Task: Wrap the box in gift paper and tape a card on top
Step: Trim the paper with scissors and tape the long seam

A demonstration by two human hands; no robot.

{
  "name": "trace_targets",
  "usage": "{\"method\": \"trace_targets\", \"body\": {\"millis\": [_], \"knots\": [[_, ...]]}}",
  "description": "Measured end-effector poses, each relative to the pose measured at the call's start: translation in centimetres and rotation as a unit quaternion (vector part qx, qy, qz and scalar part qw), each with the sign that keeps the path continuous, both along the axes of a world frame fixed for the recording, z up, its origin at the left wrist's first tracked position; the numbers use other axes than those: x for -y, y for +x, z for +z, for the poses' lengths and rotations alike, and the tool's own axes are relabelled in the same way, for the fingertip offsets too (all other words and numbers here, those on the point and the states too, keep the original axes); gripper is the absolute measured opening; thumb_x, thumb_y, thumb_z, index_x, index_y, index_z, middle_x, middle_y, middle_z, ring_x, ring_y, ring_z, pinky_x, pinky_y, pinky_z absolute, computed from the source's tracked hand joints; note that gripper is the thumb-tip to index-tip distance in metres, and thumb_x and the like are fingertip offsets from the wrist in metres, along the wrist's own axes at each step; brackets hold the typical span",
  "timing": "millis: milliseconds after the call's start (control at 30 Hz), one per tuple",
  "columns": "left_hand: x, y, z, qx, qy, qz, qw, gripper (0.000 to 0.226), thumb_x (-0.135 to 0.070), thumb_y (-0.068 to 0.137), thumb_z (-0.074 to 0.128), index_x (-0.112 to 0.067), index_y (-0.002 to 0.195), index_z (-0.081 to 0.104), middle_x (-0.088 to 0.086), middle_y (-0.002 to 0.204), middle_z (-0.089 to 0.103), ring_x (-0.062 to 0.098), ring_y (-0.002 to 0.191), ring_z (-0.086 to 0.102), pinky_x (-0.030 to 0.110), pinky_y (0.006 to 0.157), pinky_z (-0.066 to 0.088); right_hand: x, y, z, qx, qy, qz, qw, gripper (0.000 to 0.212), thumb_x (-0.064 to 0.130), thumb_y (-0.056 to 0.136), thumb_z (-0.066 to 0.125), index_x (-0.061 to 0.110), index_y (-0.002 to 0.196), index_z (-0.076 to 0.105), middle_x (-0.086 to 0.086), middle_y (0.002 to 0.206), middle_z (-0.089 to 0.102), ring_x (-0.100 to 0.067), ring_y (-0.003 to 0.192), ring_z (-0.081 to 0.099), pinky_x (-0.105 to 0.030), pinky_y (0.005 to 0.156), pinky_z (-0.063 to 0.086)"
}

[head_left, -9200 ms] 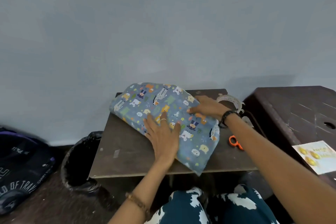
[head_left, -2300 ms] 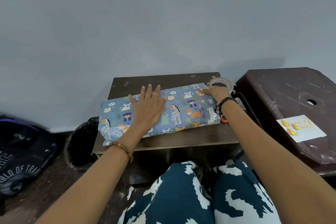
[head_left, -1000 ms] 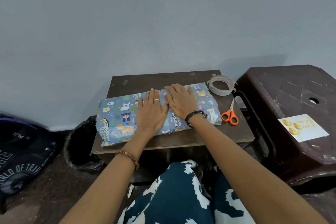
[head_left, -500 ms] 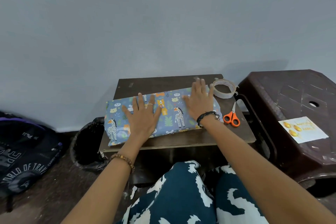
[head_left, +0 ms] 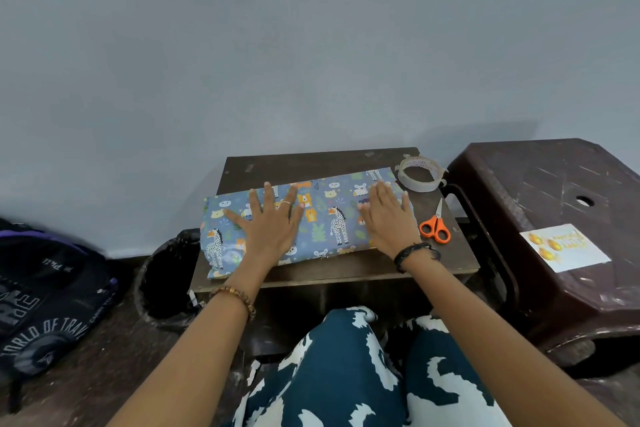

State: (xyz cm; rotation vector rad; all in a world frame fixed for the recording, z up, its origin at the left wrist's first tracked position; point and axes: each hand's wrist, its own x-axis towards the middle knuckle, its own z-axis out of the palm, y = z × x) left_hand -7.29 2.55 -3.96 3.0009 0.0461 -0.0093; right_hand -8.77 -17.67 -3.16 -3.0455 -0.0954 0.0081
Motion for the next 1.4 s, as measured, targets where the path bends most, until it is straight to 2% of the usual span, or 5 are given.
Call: {"method": "trace_targets", "body": {"millis": [400,800,900,1000,1400], "knots": [[-0.4,1.5,1.0,-0.037,-0.013,-0.006,0.999,0.052,-0.059,0.095,0.013,-0.047,0.145,0.005,0.0,0.158,0.002,0.031,0.144,-0.003,0.074,0.1,-0.001,-1.9,-0.3,0.4,0.058,0.005,0.187,0.981,0.092,0.057,0.079,0.06,0.015,0.148,0.016,-0.007,0.145,0.029,-0.023,0.137,0.026,-0.045,0.118,0.001],[-1.1,-0.7,-0.3,0.008,0.071,-0.128,0.989,0.072,-0.071,0.083,-0.001,-0.04,0.147,0.004,-0.005,0.158,0.003,0.026,0.145,0.003,0.072,0.102,0.007,-2.5,-0.2,-2.6,0.256,-0.078,0.204,0.942,0.051,0.018,0.06,0.076,0.011,0.107,0.059,-0.008,0.096,0.061,-0.027,0.088,0.061,-0.043,0.094,0.047],[-1.0,-3.1,-1.3,0.062,0.137,-0.192,0.97,0.076,-0.071,0.082,0.027,-0.023,0.138,0.045,0.003,0.142,0.046,0.033,0.128,0.045,0.071,0.091,0.033,-2.7,-0.3,-2.6,0.247,-0.073,0.204,0.944,0.053,0.015,0.06,0.074,0.011,0.107,0.051,-0.008,0.094,0.06,-0.028,0.088,0.059,-0.041,0.091,0.048],[-0.5,-3.1,-1.7,0.108,0.172,-0.196,0.959,0.073,-0.032,0.067,0.079,-0.014,0.132,0.049,0.012,0.128,0.059,0.04,0.112,0.057,0.066,0.081,0.045,-2.5,-0.3,-1.8,0.229,-0.04,0.21,0.95,0.056,0.016,0.057,0.079,0.01,0.106,0.052,-0.007,0.092,0.062,-0.026,0.085,0.062,-0.04,0.088,0.05],[-0.9,1.1,0.6,0.177,0.289,-0.339,0.878,0.099,-0.03,0.049,0.081,-0.014,0.134,0.032,0.015,0.095,0.067,0.033,0.06,0.062,0.033,0.054,0.051,-1.5,0.8,-0.7,0.148,-0.023,0.191,0.97,0.068,0.027,0.064,0.082,0.008,0.122,0.053,-0.013,0.12,0.059,-0.031,0.104,0.061,-0.043,0.087,0.05]]}}
